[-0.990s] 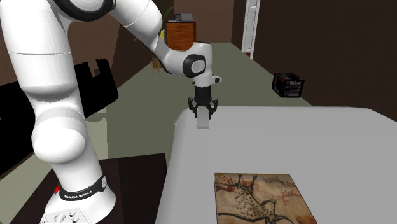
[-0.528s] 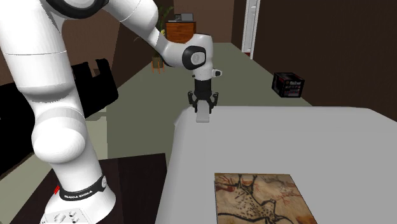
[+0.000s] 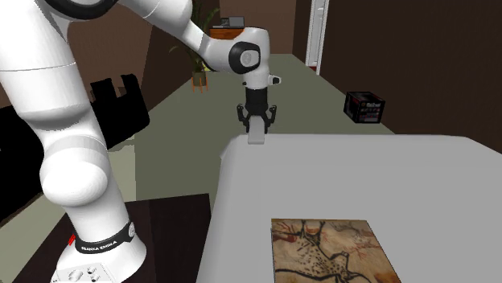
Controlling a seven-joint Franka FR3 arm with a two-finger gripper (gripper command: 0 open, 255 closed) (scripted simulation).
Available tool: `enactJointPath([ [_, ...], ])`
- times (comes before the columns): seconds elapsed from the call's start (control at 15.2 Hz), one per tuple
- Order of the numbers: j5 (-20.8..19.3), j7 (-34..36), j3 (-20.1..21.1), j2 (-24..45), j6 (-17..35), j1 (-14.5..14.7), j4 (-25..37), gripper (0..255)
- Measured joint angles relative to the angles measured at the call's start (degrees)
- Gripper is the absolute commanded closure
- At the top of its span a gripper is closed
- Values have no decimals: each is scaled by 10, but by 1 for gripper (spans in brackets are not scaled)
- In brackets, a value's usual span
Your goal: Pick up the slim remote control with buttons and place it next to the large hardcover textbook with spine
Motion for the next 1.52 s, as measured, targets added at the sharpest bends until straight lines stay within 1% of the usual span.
enactJointPath([
  [0.33, 3, -1, 0, -12, -35, 0, 23, 255],
  [0.4, 5, -7, -2, -23, -38, -2, 15, 255],
  [0.59, 12, -30, -14, -72, -37, -10, -34, 255],
  [0.79, 17, -61, -31, -130, -29, -19, -100, 255],
  [0.99, 16, -93, -52, -182, -31, -31, -150, 255],
  [1.25, 7, -132, -81, -256, -41, -47, -214, 255],
  [1.52, -13, -177, -116, -331, -55, -70, -274, 255],
])
